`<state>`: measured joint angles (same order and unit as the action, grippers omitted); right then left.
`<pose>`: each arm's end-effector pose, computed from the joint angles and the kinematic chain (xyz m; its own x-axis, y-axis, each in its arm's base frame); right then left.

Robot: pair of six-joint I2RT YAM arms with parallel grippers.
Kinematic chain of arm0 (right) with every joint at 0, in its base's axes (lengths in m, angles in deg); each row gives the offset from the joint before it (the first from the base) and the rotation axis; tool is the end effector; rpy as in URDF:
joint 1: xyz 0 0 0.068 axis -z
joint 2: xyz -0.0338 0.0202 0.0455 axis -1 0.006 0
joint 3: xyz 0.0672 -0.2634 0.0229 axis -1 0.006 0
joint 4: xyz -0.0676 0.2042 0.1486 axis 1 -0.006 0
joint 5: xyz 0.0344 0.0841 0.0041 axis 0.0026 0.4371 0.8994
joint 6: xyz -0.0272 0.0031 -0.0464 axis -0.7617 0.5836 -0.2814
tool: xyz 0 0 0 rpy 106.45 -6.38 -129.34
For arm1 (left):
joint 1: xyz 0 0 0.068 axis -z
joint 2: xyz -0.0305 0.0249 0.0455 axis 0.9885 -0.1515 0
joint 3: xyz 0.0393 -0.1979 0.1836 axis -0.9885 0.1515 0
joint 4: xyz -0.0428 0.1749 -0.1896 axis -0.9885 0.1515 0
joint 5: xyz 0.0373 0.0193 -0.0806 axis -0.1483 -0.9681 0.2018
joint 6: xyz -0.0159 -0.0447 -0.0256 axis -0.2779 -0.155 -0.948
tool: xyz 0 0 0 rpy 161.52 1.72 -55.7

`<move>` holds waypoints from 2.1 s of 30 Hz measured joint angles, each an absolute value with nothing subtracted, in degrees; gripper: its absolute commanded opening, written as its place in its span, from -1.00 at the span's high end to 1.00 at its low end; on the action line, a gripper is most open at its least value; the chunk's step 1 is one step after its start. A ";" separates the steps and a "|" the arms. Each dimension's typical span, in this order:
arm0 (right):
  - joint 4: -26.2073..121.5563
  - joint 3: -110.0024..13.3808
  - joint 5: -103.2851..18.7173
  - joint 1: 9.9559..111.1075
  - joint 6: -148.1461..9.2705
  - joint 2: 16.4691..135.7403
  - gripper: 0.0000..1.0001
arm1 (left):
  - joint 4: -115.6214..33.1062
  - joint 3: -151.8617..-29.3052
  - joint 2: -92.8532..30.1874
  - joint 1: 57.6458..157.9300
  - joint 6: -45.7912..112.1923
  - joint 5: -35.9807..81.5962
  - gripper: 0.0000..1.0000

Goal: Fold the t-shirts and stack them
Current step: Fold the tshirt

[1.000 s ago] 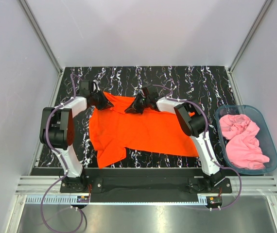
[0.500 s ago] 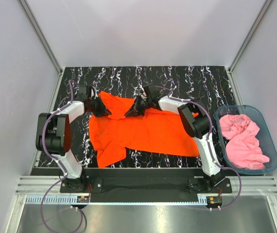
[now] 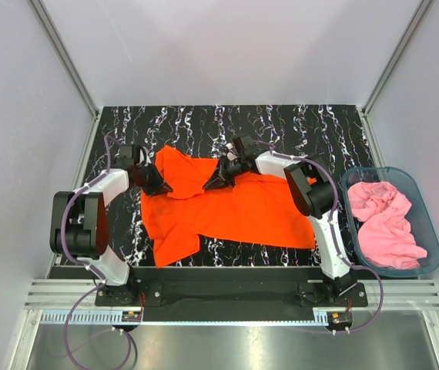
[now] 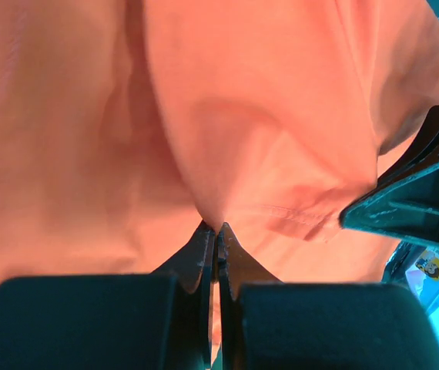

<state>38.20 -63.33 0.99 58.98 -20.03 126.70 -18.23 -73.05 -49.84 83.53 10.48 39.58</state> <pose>0.3990 0.2689 0.1201 -0.9880 0.0233 0.1528 0.1443 0.4932 0.8579 0.3176 -0.0276 0.1760 -0.8547 -0.4775 -0.2035 -0.2858 0.7603 -0.5834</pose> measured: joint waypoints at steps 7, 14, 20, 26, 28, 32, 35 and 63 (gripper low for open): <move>35.43 -66.50 3.61 59.73 -22.36 129.70 1.00 | -17.31 -69.16 -45.14 82.33 10.67 39.37 0.93; 33.99 -67.87 4.82 59.73 -23.54 131.77 0.99 | -16.24 -65.66 -43.98 82.20 10.41 38.91 0.73; 32.19 -68.46 5.21 59.73 -24.59 131.82 0.64 | -15.23 -65.53 -43.98 81.71 10.72 37.90 0.40; 23.95 -69.95 4.95 59.88 -30.41 131.40 0.34 | -13.42 -68.00 -42.86 81.54 12.66 34.25 -0.23; 20.30 -69.19 4.42 60.21 -33.01 130.00 0.25 | -13.29 -71.38 -43.28 80.99 13.91 33.49 -0.27; 15.56 -63.72 2.96 62.55 -36.83 123.40 0.13 | -14.88 -82.40 -48.50 79.20 16.16 33.14 -0.29; 13.16 -60.95 1.58 66.39 -39.28 117.96 0.12 | -16.50 -92.21 -56.17 78.06 17.34 33.35 -0.25; 8.50 -61.60 -9.24 85.84 -46.30 115.25 0.18 | -14.27 -114.27 -82.34 76.62 14.13 39.61 1.00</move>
